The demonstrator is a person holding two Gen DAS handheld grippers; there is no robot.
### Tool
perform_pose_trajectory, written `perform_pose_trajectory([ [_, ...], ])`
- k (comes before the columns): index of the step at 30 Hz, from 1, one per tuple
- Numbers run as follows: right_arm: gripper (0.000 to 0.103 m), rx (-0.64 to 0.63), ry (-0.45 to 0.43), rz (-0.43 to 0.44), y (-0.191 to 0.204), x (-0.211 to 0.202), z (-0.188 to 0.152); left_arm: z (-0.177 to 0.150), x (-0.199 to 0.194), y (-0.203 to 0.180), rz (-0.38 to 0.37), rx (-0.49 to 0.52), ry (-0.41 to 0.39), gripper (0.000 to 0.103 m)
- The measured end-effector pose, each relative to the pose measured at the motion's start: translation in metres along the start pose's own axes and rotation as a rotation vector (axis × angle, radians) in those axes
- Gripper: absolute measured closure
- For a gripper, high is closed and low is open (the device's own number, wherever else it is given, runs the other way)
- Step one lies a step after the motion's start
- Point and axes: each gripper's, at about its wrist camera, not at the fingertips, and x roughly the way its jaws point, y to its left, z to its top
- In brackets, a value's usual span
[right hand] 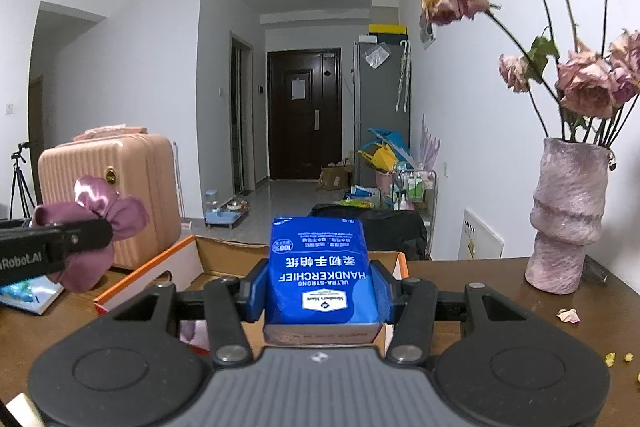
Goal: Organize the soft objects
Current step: 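Lift and carry the held tissue box and scrunchie over the cardboard box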
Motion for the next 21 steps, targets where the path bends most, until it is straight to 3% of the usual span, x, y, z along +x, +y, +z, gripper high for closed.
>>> perform_pose_trajectory([
  [21, 0.052, -0.032, 0.083, -0.016, -0.018, 0.074, 0.023, 0.008, 0.087, 0.006, 0.022, -0.011, 0.075, 0.068],
])
